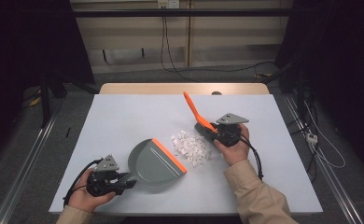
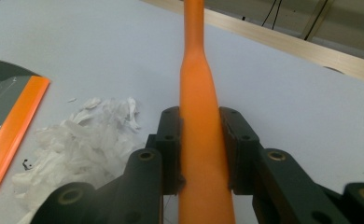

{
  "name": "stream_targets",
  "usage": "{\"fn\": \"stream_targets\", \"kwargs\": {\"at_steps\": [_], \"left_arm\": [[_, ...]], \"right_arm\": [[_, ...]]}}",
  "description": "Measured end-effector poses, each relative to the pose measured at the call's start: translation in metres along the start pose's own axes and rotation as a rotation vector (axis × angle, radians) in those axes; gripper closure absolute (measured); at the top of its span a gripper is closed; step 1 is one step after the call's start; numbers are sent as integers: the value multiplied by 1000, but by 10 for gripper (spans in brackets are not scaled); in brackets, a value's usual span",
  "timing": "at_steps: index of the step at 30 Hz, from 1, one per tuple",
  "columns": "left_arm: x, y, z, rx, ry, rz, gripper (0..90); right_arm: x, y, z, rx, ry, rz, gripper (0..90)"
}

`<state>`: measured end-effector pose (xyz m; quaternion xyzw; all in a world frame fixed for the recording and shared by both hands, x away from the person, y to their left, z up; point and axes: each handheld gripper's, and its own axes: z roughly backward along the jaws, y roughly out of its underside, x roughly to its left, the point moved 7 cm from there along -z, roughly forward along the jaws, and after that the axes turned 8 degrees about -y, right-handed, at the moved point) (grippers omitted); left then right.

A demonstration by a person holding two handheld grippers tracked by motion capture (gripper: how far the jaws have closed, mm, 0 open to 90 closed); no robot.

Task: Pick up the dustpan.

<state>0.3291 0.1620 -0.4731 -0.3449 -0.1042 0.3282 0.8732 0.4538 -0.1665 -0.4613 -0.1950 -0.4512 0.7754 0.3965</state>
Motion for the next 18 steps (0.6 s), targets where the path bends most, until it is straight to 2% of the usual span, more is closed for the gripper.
{"fn": "stream_targets", "kwargs": {"at_steps": [6,9,11,15,18], "left_arm": [[-2,-3,-4,9,17,-3,623],[-3,-4,-5,15,20,-6,623],[-3,-5,-7,10,25,-3,623],[-3,-7,-10,12,31,-4,622],[-3,-9,-12,13,32,-3,622]], "right_arm": [[3,1,-1,10,-18,0,714],[3,2,1,22,-15,-17,713],[3,3,1,31,-8,-7,713],[6,4,2,56,-21,-18,712],[12,4,2,84,-19,2,714]]}}
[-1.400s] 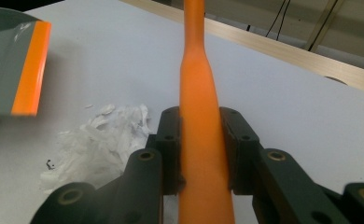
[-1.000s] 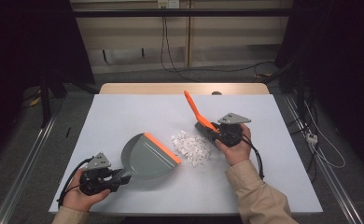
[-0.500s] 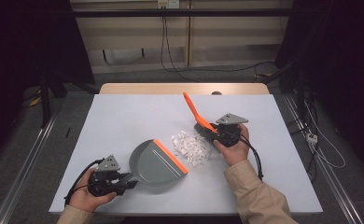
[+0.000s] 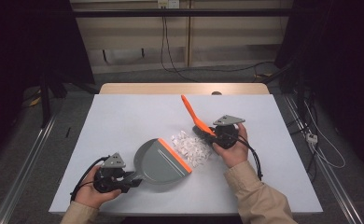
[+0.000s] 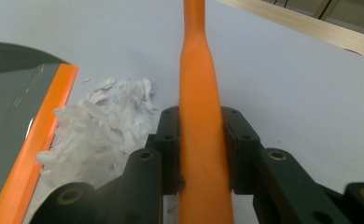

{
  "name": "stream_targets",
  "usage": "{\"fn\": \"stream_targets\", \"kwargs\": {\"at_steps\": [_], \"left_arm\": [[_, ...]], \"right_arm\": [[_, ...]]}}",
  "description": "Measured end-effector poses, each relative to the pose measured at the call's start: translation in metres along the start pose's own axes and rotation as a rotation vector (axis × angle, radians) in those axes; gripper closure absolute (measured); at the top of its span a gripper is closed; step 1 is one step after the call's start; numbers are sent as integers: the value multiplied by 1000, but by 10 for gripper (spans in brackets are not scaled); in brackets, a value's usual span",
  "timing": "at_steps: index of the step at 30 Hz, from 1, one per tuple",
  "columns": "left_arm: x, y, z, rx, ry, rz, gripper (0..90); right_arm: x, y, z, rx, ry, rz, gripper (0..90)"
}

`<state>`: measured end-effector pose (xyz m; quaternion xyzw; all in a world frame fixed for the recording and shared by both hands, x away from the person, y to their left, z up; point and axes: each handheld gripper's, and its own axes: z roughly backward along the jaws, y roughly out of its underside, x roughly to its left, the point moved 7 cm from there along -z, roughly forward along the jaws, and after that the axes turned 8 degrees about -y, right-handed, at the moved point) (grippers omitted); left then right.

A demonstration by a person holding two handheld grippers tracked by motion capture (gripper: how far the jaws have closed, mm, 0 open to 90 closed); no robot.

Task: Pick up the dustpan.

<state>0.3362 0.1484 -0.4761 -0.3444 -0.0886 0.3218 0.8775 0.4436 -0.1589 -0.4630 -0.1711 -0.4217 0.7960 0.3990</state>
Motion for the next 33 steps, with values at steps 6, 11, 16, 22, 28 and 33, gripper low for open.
{"fn": "stream_targets", "kwargs": {"at_steps": [6,11,16,22,28,33], "left_arm": [[-1,-3,-2,2,6,-9,621],[-1,-5,-4,-1,13,-15,621],[-1,-6,-5,0,18,-13,621],[-1,-9,-7,0,24,-15,621],[-1,-10,-9,0,24,-15,621],[-1,-10,-10,2,27,-18,621]], "right_arm": [[4,0,0,3,13,5,714],[4,1,0,-11,9,-2,714],[5,1,0,-16,12,2,714],[7,2,0,-21,15,5,714],[6,2,0,-28,16,3,714],[5,2,1,-32,13,-6,715]]}}
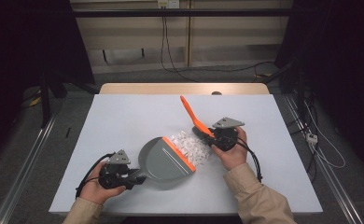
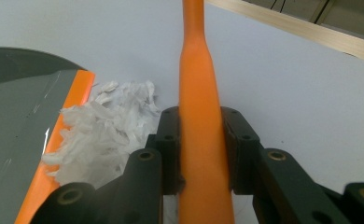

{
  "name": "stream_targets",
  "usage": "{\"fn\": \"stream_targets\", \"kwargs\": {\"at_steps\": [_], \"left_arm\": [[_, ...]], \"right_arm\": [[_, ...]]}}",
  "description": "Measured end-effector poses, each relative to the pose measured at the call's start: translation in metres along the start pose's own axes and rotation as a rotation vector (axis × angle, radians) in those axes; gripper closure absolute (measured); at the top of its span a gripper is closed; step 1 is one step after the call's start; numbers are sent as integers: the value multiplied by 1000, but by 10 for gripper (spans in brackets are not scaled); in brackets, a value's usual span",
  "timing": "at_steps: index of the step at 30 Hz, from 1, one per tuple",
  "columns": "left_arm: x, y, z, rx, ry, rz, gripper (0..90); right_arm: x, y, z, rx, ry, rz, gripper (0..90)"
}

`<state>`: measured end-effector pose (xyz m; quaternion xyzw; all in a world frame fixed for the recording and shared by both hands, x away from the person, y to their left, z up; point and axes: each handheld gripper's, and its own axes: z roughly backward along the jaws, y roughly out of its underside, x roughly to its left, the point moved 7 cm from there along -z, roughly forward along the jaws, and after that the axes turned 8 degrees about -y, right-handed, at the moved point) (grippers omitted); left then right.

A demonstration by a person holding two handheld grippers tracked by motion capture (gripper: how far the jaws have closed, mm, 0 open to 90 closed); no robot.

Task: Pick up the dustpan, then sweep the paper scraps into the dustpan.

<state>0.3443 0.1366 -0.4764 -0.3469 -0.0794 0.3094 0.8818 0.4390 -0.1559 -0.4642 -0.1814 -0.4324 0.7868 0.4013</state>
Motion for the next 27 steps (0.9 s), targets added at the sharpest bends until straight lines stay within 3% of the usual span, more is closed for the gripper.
{"fn": "stream_targets", "kwargs": {"at_steps": [27], "left_arm": [[-1,-2,-5,5,2,-1,620]], "right_arm": [[8,-1,-2,1,3,30,714]]}}
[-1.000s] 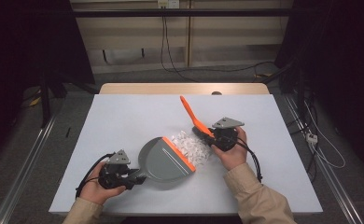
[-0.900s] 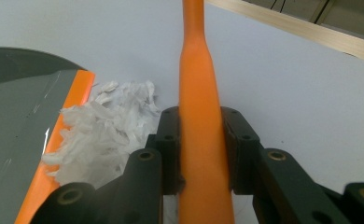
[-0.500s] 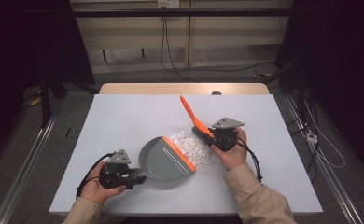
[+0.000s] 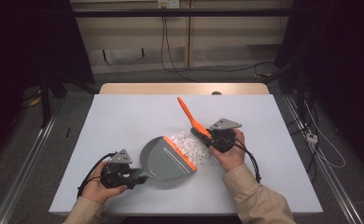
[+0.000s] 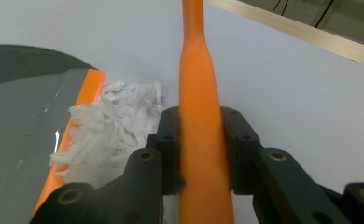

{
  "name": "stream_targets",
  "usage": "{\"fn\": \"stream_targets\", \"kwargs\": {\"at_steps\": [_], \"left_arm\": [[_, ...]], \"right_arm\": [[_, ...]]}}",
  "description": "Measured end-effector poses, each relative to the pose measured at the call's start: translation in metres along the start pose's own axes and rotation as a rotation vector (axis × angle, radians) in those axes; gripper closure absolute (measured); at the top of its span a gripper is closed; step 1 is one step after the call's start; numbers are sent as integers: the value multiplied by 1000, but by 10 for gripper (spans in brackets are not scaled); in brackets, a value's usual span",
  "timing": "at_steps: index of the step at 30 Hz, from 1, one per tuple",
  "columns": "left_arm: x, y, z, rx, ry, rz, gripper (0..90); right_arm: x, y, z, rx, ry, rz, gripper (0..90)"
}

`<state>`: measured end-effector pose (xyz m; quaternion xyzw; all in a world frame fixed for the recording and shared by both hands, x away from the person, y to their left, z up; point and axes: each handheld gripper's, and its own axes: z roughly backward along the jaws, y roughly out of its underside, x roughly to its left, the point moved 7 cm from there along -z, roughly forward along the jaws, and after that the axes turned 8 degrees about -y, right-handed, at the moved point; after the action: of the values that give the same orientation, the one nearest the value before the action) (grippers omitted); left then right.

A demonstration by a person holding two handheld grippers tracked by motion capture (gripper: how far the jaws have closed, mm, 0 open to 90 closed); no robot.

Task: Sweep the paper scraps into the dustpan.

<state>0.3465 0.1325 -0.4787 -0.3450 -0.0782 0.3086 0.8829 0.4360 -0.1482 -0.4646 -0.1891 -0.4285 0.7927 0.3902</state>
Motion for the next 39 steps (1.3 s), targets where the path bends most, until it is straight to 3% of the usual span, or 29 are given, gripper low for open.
{"fn": "stream_targets", "kwargs": {"at_steps": [16,19,28,29,39], "left_arm": [[-2,-3,-5,-1,15,4,619],[-2,-3,-6,1,18,4,619],[-3,-5,-9,-2,17,2,619],[-3,-5,-9,0,3,1,619],[-5,-6,-14,-4,17,5,618]], "right_arm": [[12,-2,-4,6,-10,35,713],[15,-3,-5,1,-31,28,713],[21,-5,-8,0,-34,39,713],[22,-5,-8,-2,-43,34,713],[29,-7,-10,-8,-59,44,712]]}}
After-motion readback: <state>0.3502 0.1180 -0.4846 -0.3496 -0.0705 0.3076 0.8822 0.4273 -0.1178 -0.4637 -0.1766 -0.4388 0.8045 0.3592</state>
